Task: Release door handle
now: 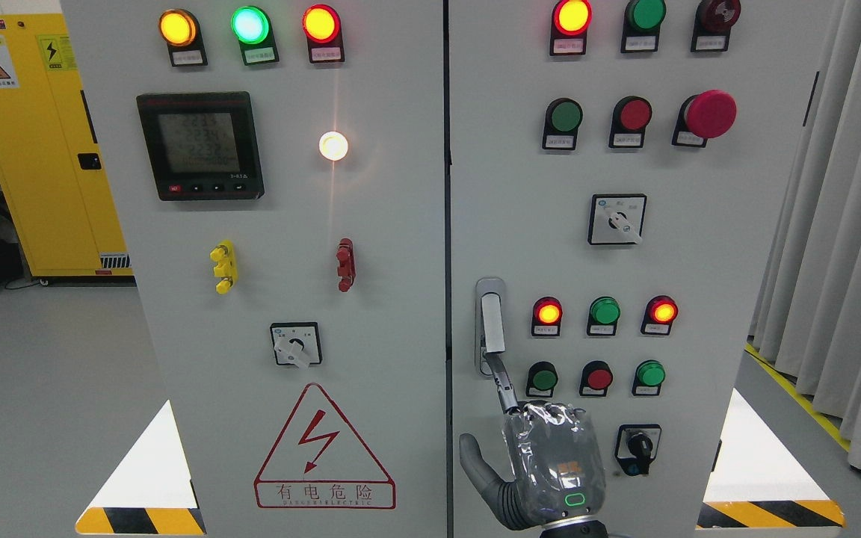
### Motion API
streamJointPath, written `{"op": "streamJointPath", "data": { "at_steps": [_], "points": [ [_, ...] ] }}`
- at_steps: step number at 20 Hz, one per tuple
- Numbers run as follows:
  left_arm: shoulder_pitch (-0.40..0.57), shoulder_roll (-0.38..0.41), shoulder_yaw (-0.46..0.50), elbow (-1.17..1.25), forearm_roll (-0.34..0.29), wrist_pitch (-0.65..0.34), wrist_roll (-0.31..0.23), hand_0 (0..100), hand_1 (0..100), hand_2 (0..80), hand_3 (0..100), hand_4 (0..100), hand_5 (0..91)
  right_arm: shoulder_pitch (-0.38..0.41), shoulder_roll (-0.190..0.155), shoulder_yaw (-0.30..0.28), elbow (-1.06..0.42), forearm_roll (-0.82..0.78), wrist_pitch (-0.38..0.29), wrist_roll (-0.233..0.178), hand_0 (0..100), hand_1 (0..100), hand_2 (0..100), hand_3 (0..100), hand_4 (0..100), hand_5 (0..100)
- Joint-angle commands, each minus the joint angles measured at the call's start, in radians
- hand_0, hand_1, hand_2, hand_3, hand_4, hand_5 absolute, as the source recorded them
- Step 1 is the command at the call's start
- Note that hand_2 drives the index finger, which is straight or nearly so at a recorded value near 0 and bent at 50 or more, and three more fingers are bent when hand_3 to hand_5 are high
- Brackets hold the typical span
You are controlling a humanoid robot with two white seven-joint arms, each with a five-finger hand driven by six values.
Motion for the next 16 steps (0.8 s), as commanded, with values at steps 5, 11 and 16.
{"op": "streamJointPath", "data": {
  "at_steps": [5, 11, 16],
  "points": [
    [0.000, 0.000, 0.000, -0.012, 0.000, -0.001, 0.000, 12, 56, 0.0, 0, 0, 0.0, 0.098, -0.002, -0.014, -0.132, -0.001, -0.045, -0.007, 48, 40, 38, 100, 99, 100],
    [0.000, 0.000, 0.000, -0.012, 0.000, -0.001, 0.000, 12, 56, 0.0, 0, 0, 0.0, 0.111, -0.002, -0.020, -0.208, -0.004, -0.048, 0.002, 63, 44, 65, 100, 95, 100],
    [0.000, 0.000, 0.000, -0.012, 0.000, -0.001, 0.000, 12, 56, 0.0, 0, 0, 0.0, 0.094, -0.002, -0.025, -0.219, -0.004, -0.055, 0.025, 87, 45, 79, 100, 97, 99]
  ]
}}
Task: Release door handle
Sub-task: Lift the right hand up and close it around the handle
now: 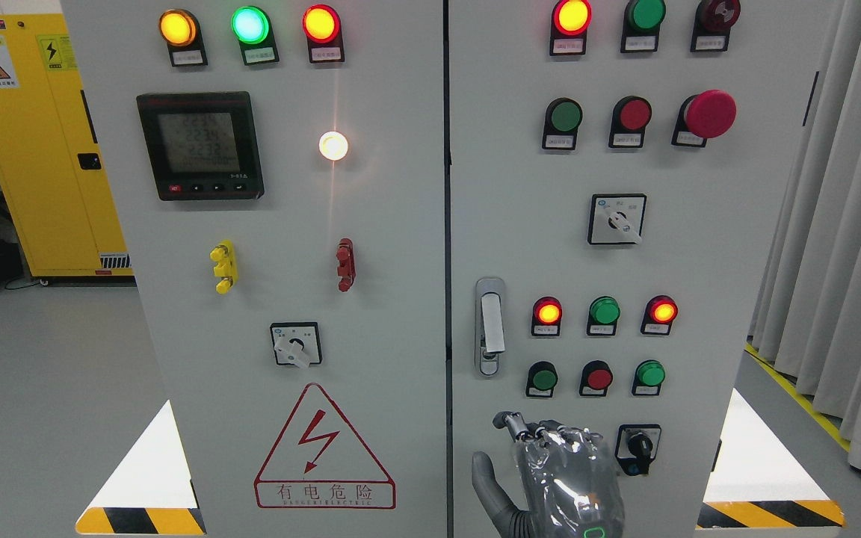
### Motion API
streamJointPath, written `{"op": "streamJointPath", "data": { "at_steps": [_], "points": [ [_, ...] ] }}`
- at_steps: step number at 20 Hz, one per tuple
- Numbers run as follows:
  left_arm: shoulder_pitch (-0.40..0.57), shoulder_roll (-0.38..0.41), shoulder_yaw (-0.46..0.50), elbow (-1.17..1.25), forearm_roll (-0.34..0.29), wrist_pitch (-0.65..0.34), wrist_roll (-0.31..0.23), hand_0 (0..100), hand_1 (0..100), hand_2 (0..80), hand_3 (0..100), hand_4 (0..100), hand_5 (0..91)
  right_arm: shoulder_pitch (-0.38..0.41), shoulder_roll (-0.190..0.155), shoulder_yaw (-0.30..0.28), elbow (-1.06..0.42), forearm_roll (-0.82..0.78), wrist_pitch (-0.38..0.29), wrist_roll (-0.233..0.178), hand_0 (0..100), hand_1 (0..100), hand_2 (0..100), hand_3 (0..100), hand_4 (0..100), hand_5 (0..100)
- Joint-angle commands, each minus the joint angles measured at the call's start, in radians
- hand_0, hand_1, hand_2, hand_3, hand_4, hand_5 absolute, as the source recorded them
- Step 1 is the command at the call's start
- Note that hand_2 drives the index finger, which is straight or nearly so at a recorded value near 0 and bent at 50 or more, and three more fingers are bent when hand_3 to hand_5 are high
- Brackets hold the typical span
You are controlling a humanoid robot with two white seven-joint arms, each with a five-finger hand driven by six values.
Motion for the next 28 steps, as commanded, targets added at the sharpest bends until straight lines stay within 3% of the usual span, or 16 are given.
{"op": "streamJointPath", "data": {
  "at_steps": [1, 2, 3, 4, 5, 9, 11, 15, 21, 22, 24, 26, 28],
  "points": [
    [0.000, 0.000, 0.000, -0.012, 0.000, -0.001, 0.000, 12, 56, 0.0, 0, 0, 0.0, -0.015, 0.001, -0.009, -0.077, -0.001, -0.004, 0.027, 85, 45, 81, 100, 98, 99],
    [0.000, 0.000, 0.000, -0.012, 0.000, -0.001, 0.000, 12, 56, 0.0, 0, 0, 0.0, -0.027, 0.001, -0.009, -0.075, -0.001, -0.004, 0.033, 87, 39, 85, 100, 99, 100],
    [0.000, 0.000, 0.000, -0.012, 0.000, -0.001, 0.000, 12, 56, 0.0, 0, 0, 0.0, -0.044, 0.001, -0.009, -0.072, -0.001, -0.004, 0.041, 82, 29, 92, 100, 100, 100],
    [0.000, 0.000, 0.000, -0.012, 0.000, -0.001, 0.000, 12, 56, 0.0, 0, 0, 0.0, -0.058, 0.002, -0.008, -0.071, -0.002, -0.004, 0.052, 75, 26, 95, 100, 100, 100],
    [0.000, 0.000, 0.000, -0.012, 0.000, -0.001, 0.000, 12, 56, 0.0, 0, 0, 0.0, -0.069, 0.002, -0.008, -0.069, -0.002, -0.004, 0.066, 66, 14, 99, 100, 100, 100],
    [0.000, 0.000, 0.000, -0.012, 0.000, -0.001, 0.000, 12, 56, 0.0, 0, 0, 0.0, -0.087, 0.007, 0.003, -0.059, -0.002, -0.003, 0.101, 47, 11, 100, 100, 100, 100],
    [0.000, 0.000, 0.000, -0.012, 0.000, -0.001, 0.000, 12, 56, 0.0, 0, 0, 0.0, -0.089, 0.009, 0.003, -0.057, -0.002, -0.003, 0.103, 36, 0, 100, 100, 100, 100],
    [0.000, 0.000, 0.000, -0.012, 0.000, -0.001, 0.000, 12, 56, 0.0, 0, 0, 0.0, -0.115, 0.009, 0.000, -0.046, -0.002, -0.003, 0.104, 29, 0, 100, 100, 100, 100],
    [0.000, 0.000, 0.000, -0.012, 0.000, -0.001, 0.000, 12, 56, 0.0, 0, 0, 0.0, -0.178, 0.007, -0.008, 0.013, 0.004, 0.008, 0.109, 27, 3, 100, 100, 100, 100],
    [0.000, 0.000, 0.000, -0.012, 0.000, -0.001, 0.000, 12, 56, 0.0, 0, 0, 0.0, -0.188, 0.009, -0.008, 0.017, 0.004, 0.010, 0.109, 25, 12, 100, 100, 100, 100],
    [0.000, 0.000, 0.000, -0.012, 0.000, -0.001, 0.000, 12, 56, 0.0, 0, 0, 0.0, -0.208, 0.009, -0.008, 0.032, 0.004, 0.010, 0.109, 24, 14, 100, 100, 100, 100],
    [0.000, 0.000, 0.000, -0.012, 0.000, -0.001, 0.000, 12, 56, 0.0, 0, 0, 0.0, -0.228, 0.009, -0.008, 0.044, 0.004, 0.011, 0.110, 23, 26, 100, 100, 100, 100],
    [0.000, 0.000, 0.000, -0.012, 0.000, -0.001, 0.000, 12, 56, 0.0, 0, 0, 0.0, -0.236, 0.009, -0.009, 0.055, 0.004, 0.011, 0.110, 24, 27, 100, 100, 100, 100]
  ]
}}
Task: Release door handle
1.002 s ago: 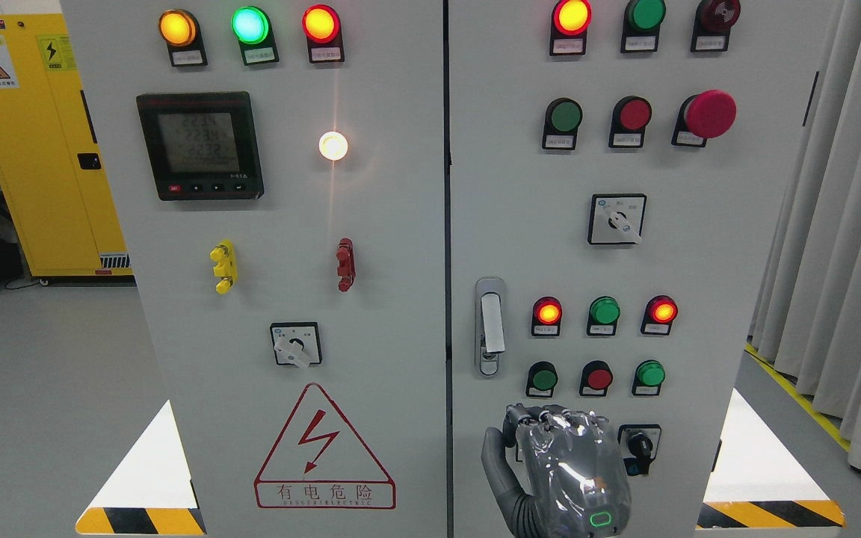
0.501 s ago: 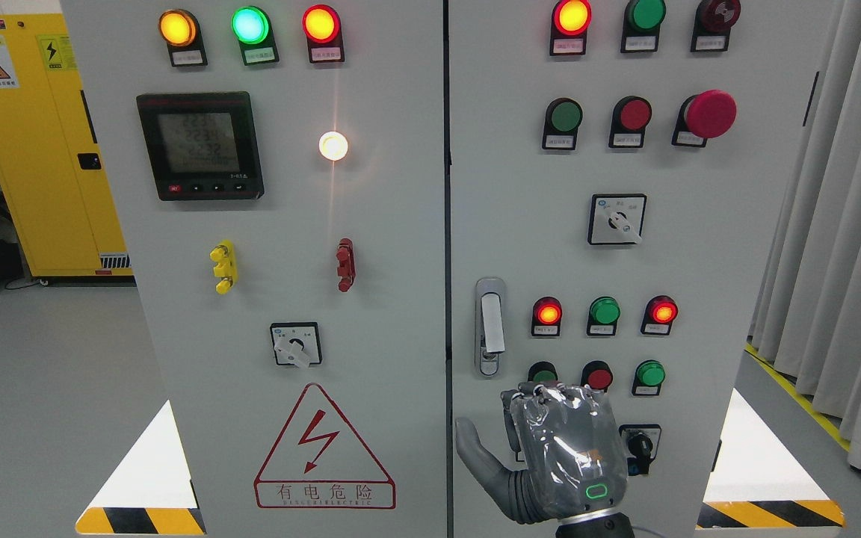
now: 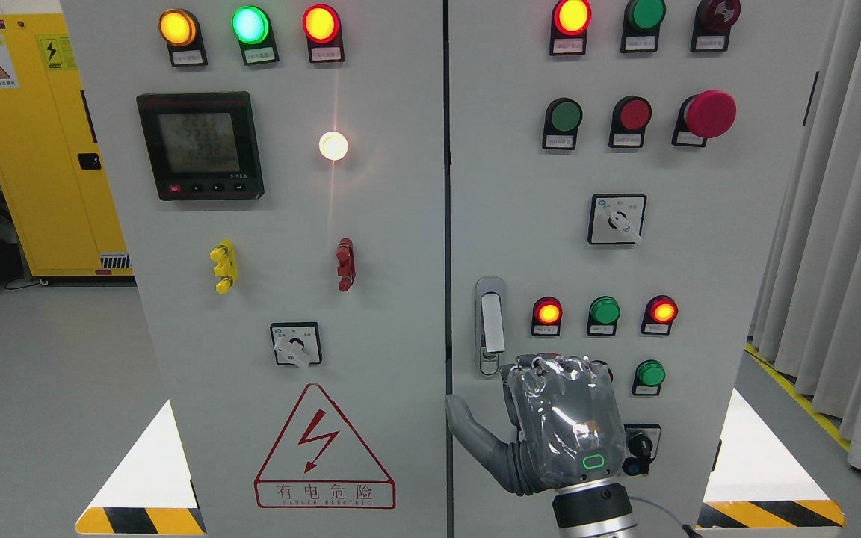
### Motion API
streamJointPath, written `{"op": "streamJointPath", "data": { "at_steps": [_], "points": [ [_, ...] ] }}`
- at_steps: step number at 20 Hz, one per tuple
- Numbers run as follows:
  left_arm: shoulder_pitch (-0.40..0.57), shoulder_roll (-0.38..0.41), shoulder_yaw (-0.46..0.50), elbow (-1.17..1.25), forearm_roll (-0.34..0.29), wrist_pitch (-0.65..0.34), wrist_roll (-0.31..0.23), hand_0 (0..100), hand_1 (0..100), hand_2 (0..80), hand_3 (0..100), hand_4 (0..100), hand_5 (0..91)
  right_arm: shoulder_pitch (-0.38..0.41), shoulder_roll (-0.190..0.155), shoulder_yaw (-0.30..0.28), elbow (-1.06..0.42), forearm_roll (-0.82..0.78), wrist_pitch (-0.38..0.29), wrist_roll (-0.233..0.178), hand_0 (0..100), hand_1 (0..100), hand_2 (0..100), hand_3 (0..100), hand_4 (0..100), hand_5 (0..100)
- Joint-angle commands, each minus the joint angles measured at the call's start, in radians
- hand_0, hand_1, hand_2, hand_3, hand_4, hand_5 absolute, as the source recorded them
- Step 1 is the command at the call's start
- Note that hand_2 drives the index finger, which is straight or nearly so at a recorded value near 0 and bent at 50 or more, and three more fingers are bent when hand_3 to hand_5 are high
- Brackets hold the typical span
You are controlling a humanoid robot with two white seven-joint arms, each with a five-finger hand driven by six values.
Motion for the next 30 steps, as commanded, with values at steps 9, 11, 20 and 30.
{"op": "streamJointPath", "data": {
  "at_steps": [9, 11, 20, 30],
  "points": [
    [0.000, 0.000, 0.000, -0.012, 0.000, -0.001, 0.000, 12, 56, 0.0, 0, 0, 0.0, -0.092, 0.001, -0.006, 0.106, -0.004, 0.034, 0.001, 27, 30, 100, 100, 100, 100],
    [0.000, 0.000, 0.000, -0.012, 0.000, -0.001, 0.000, 12, 56, 0.0, 0, 0, 0.0, -0.094, 0.001, -0.007, 0.112, -0.002, 0.041, 0.001, 27, 30, 100, 100, 100, 100],
    [0.000, 0.000, 0.000, -0.012, 0.000, -0.001, 0.000, 12, 56, 0.0, 0, 0, 0.0, -0.107, 0.001, -0.025, 0.114, -0.004, 0.053, 0.001, 28, 38, 100, 100, 100, 100],
    [0.000, 0.000, 0.000, -0.012, 0.000, -0.001, 0.000, 12, 56, 0.0, 0, 0, 0.0, -0.126, 0.001, -0.036, 0.126, -0.004, 0.055, 0.001, 32, 41, 100, 100, 100, 100]
  ]
}}
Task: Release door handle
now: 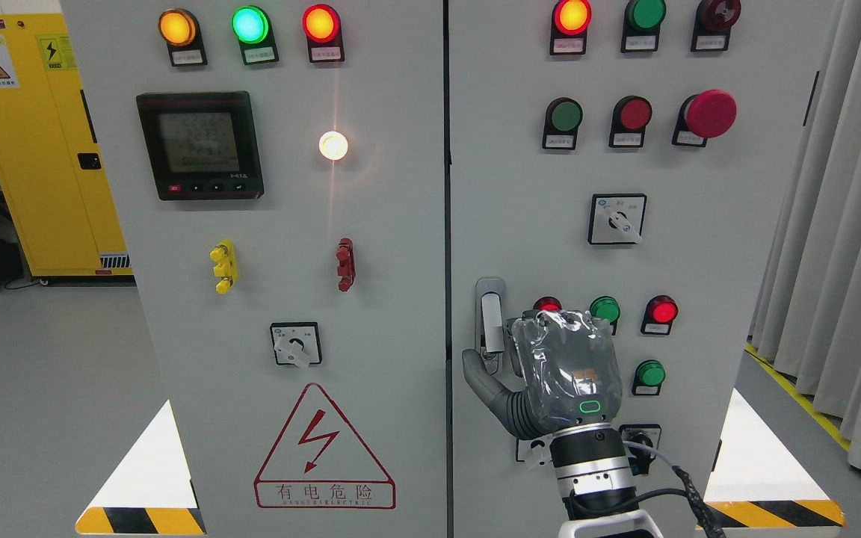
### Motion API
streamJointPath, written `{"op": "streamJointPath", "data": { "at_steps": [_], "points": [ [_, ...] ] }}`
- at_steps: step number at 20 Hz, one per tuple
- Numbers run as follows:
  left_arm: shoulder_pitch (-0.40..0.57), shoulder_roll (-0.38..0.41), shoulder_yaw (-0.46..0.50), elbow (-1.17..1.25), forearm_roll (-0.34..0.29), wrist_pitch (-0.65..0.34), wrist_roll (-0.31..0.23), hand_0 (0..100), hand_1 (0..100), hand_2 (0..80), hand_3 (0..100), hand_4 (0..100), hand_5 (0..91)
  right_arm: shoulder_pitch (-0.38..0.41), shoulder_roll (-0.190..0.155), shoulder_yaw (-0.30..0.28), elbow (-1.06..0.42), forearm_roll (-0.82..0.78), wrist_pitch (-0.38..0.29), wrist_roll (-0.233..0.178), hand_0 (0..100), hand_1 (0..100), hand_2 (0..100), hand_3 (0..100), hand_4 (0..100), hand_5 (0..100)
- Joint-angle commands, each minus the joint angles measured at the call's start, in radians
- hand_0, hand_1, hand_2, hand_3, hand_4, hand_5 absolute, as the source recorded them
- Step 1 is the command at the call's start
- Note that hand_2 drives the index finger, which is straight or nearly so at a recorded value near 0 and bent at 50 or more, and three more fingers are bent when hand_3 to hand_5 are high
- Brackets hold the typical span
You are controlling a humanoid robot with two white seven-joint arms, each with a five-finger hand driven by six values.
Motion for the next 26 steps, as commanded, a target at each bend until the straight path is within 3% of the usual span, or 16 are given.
{"op": "streamJointPath", "data": {
  "at_steps": [1, 26],
  "points": [
    [0.000, 0.000, 0.000, -0.012, 0.000, -0.001, 0.000, 12, 56, 0.0, 0, 0, 0.0, -0.008, 0.000, -0.012, 0.016, 0.000, 0.001, 0.000, 32, 41, 100, 100, 100, 100],
    [0.000, 0.000, 0.000, -0.012, 0.000, -0.001, 0.000, 12, 56, 0.0, 0, 0, 0.0, -0.006, 0.002, -0.018, 0.019, -0.003, 0.013, 0.000, 39, 43, 100, 100, 100, 100]
  ]
}}
